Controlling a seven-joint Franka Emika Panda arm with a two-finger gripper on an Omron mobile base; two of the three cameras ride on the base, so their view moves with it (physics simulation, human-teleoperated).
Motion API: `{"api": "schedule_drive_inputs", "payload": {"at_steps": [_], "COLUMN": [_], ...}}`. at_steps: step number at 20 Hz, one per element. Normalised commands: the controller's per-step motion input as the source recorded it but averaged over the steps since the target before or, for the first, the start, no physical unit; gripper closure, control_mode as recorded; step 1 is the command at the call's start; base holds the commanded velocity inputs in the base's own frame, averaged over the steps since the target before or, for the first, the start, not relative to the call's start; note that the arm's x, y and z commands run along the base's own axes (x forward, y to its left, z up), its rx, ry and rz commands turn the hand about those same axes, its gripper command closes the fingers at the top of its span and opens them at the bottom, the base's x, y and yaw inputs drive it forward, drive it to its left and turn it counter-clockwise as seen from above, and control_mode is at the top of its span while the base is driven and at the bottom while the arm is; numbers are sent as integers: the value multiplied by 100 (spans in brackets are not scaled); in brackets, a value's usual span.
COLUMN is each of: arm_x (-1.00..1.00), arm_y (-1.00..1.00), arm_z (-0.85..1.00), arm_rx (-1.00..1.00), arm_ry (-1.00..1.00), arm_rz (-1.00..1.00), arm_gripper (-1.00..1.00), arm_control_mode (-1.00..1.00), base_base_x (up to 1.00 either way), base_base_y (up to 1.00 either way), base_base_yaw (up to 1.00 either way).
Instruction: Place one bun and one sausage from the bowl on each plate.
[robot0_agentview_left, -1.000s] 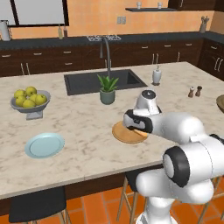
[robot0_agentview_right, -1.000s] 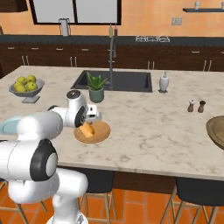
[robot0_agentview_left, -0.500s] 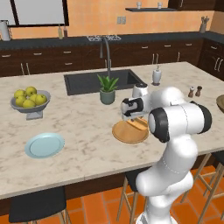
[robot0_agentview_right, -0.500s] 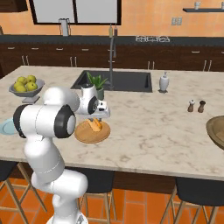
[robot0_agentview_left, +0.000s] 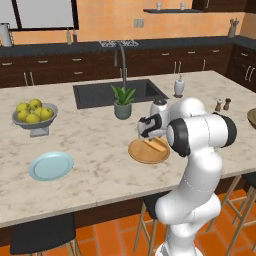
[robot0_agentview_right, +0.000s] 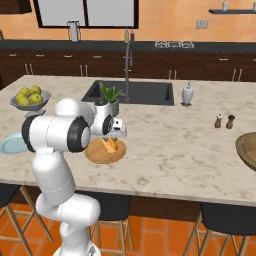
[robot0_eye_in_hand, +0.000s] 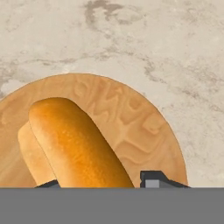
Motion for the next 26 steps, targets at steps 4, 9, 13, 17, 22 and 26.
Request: {"api": "schedule_drive_inputs", "payload": {"at_steps": [4,9,13,17,22,26], "arm_x": [0,6,19,0,0,0], "arm_y": [-1,-3,-3,0,0,0], "arm_z": [-20,-8,-1,0,-5,0], "arm_rx": [0,0,0,0,0,0], "arm_ry": [-9,0,-1,-1,0,0], "arm_rz": [0,0,0,0,0,0], "arm_gripper": [100,100,100,-100,-100,-100], "arm_control_mode": [-100,-100,-100,-100,-100,-100], "base_base_x": [0,0,0,0,0,0], "base_base_y": [0,0,0,0,0,0], "base_base_yaw": [0,0,0,0,0,0]}}
